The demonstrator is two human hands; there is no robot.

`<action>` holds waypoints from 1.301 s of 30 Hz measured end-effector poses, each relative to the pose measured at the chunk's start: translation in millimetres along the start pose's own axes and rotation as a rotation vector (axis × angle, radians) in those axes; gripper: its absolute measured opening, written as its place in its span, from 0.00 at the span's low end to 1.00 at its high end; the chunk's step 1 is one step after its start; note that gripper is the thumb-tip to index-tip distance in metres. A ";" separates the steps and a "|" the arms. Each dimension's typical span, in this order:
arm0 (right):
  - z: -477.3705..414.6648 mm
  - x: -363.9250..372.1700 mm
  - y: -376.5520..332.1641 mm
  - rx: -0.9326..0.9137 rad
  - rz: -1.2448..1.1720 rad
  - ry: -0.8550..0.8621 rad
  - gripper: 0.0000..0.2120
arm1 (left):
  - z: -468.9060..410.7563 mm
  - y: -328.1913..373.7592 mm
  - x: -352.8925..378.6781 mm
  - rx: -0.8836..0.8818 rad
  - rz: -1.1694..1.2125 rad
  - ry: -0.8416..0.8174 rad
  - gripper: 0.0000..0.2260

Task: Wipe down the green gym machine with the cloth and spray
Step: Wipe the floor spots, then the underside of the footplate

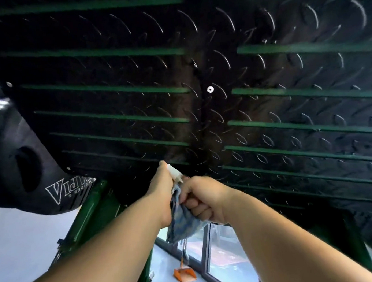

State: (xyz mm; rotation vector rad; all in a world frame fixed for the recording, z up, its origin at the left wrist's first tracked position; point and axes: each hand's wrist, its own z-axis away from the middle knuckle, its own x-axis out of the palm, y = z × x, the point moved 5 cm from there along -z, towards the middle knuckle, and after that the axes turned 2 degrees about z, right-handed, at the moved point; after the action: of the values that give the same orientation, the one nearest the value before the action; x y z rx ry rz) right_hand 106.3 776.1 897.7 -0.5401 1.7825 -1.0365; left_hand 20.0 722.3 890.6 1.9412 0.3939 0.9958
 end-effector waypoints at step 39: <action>605.5 -216.2 573.5 1.024 0.442 0.553 0.09 | 436.7 -596.1 324.7 -0.279 -0.769 -1.078 0.21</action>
State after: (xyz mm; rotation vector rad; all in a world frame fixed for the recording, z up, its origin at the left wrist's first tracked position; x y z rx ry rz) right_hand 793.1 997.5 427.0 0.7940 1.4228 -1.6557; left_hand 625.6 999.1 434.4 1.5706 0.2892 -0.4861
